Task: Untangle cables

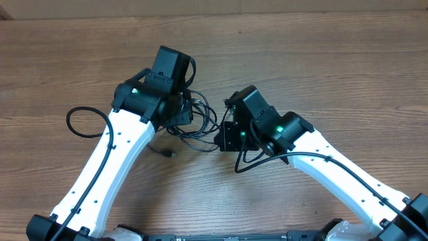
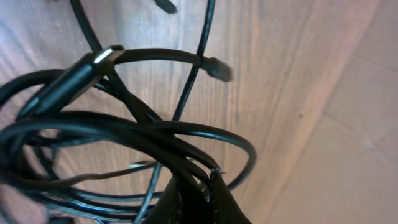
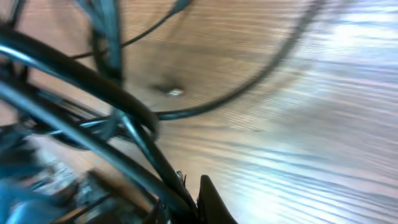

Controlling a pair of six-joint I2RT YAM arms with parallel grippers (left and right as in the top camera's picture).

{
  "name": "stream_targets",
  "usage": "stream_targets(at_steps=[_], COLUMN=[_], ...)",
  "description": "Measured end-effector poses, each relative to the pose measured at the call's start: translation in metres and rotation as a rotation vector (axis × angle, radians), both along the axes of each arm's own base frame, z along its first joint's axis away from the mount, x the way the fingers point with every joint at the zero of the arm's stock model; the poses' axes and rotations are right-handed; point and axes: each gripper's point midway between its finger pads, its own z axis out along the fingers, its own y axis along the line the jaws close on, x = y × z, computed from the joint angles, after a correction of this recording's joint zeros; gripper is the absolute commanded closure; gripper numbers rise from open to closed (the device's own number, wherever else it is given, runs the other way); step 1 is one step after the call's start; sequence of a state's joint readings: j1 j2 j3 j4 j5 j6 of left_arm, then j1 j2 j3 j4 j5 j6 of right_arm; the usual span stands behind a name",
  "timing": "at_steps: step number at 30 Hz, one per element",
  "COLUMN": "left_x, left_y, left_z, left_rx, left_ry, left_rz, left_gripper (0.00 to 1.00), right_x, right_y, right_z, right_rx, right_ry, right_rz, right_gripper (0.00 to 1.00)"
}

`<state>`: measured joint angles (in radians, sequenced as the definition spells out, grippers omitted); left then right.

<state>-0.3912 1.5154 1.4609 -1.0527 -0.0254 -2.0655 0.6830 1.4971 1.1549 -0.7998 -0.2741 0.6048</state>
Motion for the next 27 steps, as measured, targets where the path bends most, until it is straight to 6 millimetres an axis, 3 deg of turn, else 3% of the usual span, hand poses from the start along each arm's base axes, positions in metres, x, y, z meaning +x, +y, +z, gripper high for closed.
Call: stream_targets(at_steps=[5, 11, 14, 16, 27], left_x=[-0.007, -0.01, -0.001, -0.002, -0.006], left_y=[-0.003, -0.008, 0.025, 0.031, 0.05], left_z=[-0.007, -0.009, -0.009, -0.01, -0.011], left_rx=[-0.013, -0.028, 0.058, 0.084, 0.185], left_ry=[0.048, 0.066, 0.041, 0.046, 0.05], left_rz=[-0.014, -0.027, 0.061, 0.074, 0.106], left_gripper=[0.96, 0.96, 0.95, 0.96, 0.95], right_x=[0.01, 0.035, 0.047, 0.053, 0.062], right_y=[-0.031, -0.072, -0.166, -0.193, -0.247], right_z=[-0.008, -0.007, -0.033, -0.036, -0.034], right_rx=[-0.165, -0.229, -0.411, -0.44, -0.472], right_ry=[-0.035, -0.037, 0.041, 0.051, 0.058], right_rz=[-0.128, -0.324, -0.59, -0.678, -0.854], right_gripper=[0.96, 0.96, 0.95, 0.94, 0.67])
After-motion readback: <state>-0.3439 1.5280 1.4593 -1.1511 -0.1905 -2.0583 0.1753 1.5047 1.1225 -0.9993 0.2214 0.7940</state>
